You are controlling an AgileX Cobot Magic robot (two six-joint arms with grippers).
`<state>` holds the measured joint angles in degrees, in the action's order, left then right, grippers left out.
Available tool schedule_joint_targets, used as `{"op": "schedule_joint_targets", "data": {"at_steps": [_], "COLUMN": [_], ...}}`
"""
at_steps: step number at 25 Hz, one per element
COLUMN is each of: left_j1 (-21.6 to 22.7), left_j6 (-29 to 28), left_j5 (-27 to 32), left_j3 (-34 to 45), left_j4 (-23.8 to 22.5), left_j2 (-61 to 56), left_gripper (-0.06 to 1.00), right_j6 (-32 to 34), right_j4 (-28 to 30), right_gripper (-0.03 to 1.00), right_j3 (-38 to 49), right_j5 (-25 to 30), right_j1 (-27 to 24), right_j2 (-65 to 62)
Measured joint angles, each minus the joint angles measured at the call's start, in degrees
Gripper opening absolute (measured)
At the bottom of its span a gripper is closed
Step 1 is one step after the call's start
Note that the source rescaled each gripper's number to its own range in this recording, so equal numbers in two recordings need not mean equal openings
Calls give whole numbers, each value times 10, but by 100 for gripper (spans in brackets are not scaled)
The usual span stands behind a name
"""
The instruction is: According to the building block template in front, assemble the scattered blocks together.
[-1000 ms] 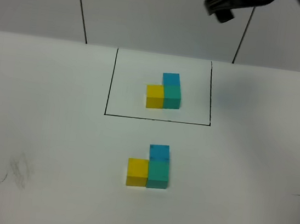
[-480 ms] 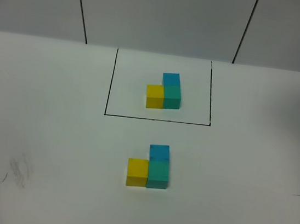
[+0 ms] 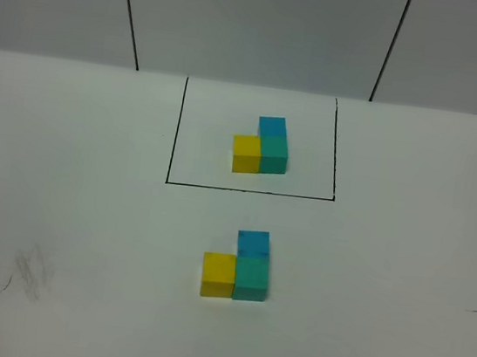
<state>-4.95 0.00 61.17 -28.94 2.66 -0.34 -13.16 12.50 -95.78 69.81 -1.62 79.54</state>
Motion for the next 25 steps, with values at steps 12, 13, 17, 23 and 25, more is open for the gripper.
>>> {"op": "schedule_joint_targets", "data": {"at_steps": [12, 13, 17, 23, 25], "left_j1": [0, 0, 0, 0, 0], "left_j6": [0, 0, 0, 0, 0], "left_j5": [0, 0, 0, 0, 0], "left_j3": [0, 0, 0, 0, 0], "left_j4": [0, 0, 0, 0, 0], "left_j2": [0, 0, 0, 0, 0], "left_gripper": [75, 75, 75, 75, 75], "right_j6": [2, 2, 2, 7, 13], "right_j4": [-76, -77, -87, -93, -107], "right_gripper": [12, 9, 3, 2, 2], "right_j3": [184, 202, 301, 469, 515], "right_j5": [-38, -38, -37, -38, -51], "right_j1": [0, 0, 0, 0, 0], "right_j2": [-302, -329, -422, -558, -602]}}
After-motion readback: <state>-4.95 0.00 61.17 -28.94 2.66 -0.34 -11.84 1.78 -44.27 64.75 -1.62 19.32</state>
